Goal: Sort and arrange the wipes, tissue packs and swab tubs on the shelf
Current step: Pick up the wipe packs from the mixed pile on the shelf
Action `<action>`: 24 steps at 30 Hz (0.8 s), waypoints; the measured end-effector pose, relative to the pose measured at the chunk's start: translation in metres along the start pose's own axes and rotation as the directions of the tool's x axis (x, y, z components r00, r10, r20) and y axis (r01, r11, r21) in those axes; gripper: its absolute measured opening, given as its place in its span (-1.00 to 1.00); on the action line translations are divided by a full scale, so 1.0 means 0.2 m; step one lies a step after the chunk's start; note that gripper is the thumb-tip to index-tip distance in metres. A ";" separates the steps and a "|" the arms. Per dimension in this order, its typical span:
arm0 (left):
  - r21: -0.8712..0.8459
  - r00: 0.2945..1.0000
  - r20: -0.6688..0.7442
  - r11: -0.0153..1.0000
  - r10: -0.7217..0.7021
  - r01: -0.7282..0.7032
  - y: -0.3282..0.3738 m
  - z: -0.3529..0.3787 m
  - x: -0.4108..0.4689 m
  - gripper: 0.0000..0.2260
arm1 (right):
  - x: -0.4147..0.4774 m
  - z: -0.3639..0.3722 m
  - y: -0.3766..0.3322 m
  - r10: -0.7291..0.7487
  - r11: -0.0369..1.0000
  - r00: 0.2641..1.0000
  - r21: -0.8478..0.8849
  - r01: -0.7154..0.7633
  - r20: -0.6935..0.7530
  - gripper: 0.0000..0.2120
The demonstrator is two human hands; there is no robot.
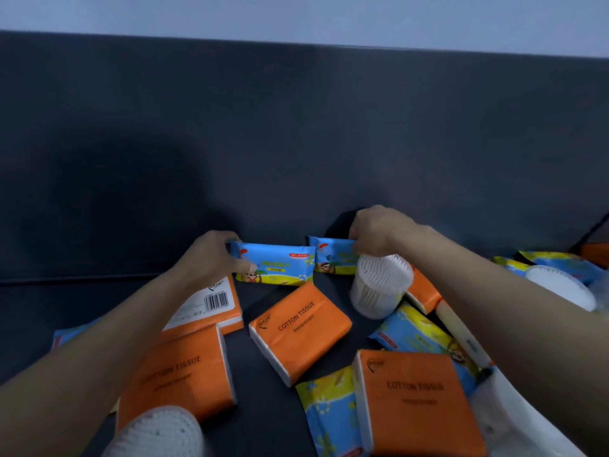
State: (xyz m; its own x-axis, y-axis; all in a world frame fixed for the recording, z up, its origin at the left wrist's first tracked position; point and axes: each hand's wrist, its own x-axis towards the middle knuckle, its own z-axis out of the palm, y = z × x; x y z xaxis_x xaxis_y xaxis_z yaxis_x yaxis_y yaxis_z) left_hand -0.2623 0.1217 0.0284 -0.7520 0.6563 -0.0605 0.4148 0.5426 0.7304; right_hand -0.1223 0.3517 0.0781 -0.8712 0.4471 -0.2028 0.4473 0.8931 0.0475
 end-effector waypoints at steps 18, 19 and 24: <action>0.284 0.988 -0.143 0.953 -0.066 0.105 0.03 0.09 0.00 -0.61 | -0.04 -0.02 0.00 0.008 1.000 1.000 -0.008 -0.008 -0.004 -0.83; 0.303 0.985 -0.158 0.947 -0.064 0.110 0.03 0.09 0.00 -0.60 | -0.05 -0.02 0.00 0.012 1.000 1.000 -0.018 -0.012 -0.025 -0.79; 0.492 0.974 -0.222 0.859 -0.034 0.142 0.06 0.08 -0.04 -0.60 | -0.08 -0.03 0.02 0.019 0.998 0.969 -0.057 -0.034 -0.245 -0.80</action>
State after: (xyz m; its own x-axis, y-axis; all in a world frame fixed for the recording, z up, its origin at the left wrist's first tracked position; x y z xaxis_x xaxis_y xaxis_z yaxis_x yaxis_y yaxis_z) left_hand -0.2428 0.1305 0.0276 -0.8606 0.5048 0.0675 0.5016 0.8173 0.2835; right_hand -0.1075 0.3484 0.0867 -0.8857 0.4623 0.0438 0.4642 0.8789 0.1098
